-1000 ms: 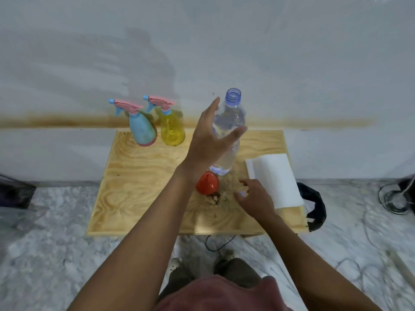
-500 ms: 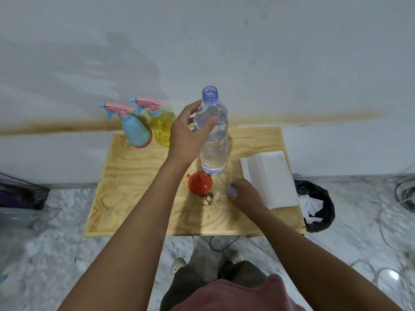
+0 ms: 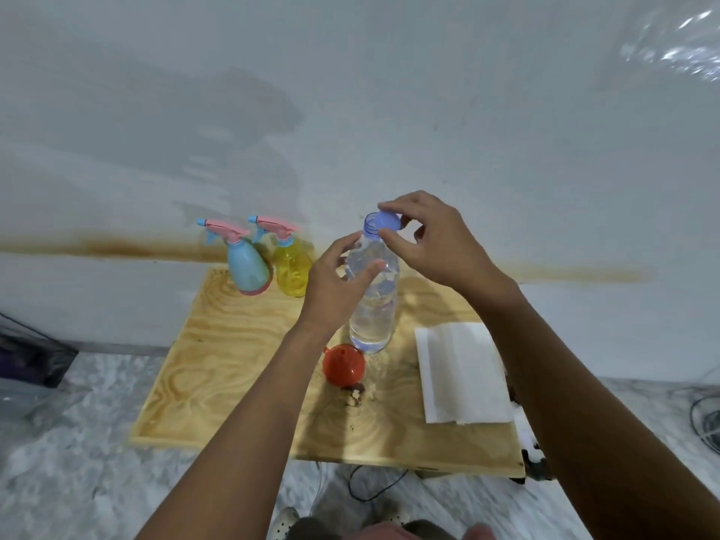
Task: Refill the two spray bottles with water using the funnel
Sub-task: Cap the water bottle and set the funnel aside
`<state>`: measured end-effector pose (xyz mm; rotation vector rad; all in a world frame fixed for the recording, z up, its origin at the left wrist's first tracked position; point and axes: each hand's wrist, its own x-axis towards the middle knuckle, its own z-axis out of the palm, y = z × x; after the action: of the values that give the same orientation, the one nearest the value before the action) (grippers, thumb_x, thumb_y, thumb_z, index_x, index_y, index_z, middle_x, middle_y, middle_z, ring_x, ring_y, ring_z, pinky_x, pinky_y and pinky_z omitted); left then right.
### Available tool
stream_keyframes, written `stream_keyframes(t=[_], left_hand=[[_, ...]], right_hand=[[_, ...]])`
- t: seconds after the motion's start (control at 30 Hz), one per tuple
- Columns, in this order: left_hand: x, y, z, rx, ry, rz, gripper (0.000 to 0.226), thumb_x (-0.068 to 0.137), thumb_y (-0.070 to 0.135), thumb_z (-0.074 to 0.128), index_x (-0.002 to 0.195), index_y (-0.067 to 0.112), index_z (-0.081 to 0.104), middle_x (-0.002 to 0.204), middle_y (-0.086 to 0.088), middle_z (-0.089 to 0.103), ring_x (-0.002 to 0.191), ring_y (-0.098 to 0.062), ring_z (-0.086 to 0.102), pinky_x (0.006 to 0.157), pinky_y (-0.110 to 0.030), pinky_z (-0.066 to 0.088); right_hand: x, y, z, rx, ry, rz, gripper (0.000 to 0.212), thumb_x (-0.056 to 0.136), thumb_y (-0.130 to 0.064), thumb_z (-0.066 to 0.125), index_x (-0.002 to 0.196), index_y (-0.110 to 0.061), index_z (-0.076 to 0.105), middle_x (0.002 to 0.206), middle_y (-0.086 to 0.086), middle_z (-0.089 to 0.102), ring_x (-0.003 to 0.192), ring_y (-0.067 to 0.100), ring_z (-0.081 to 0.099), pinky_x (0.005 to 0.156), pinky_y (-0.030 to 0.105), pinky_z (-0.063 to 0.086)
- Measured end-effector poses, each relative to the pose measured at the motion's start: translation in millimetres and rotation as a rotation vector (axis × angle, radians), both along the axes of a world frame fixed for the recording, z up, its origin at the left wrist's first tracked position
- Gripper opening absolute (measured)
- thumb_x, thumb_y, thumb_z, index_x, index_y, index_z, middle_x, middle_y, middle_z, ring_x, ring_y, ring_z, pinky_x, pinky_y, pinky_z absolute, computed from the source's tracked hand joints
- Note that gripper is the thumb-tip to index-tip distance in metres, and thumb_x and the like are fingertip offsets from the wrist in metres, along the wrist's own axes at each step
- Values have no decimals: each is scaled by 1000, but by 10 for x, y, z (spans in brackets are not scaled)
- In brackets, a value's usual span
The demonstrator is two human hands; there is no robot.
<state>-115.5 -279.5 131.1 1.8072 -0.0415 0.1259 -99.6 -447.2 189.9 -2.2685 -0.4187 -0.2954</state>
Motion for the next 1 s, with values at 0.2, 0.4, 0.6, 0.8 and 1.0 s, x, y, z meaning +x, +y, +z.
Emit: stream_keyframes(t=[0.2,0.4,0.6,0.8,1.0], left_hand=[[3,3,0,-1,14,10,56,81,33,80,132,24,59,123,11,64,106,4,57,76,0,43],[-3,3,-6,-14,21,18,56,81,34,80,132,28,58,123,13,63,109,-4,58,75,-2,46],[-2,0,-7,-17,24,13,53,81,35,80,131,31,59,123,12,64,111,-4,58,76,-8,46],[1,2,-2,-21,28,14,55,81,36,79,132,30,58,123,12,63,109,-3,58,73,-2,46],[11,0,-15,-22,29,26,55,82,33,79,132,29,58,123,10,63,104,1,57,72,0,45]], right_hand=[[159,25,174,-207,46,76,36,93,-30,65,128,-22,66,118,-3,61,92,5,57,78,12,40],[199,64,303,-316,76,108,35,93,-32,65,127,-21,66,116,-4,61,90,6,55,78,17,40],[256,119,338,-353,110,58,37,87,-44,70,117,-23,66,111,-6,63,91,10,60,78,25,46],[312,6,481,-491,149,235,37,96,-38,58,132,-32,59,126,-14,57,102,1,54,84,24,39],[334,79,513,-655,101,267,35,101,-32,50,134,-21,58,131,-2,53,92,10,50,79,25,35]])
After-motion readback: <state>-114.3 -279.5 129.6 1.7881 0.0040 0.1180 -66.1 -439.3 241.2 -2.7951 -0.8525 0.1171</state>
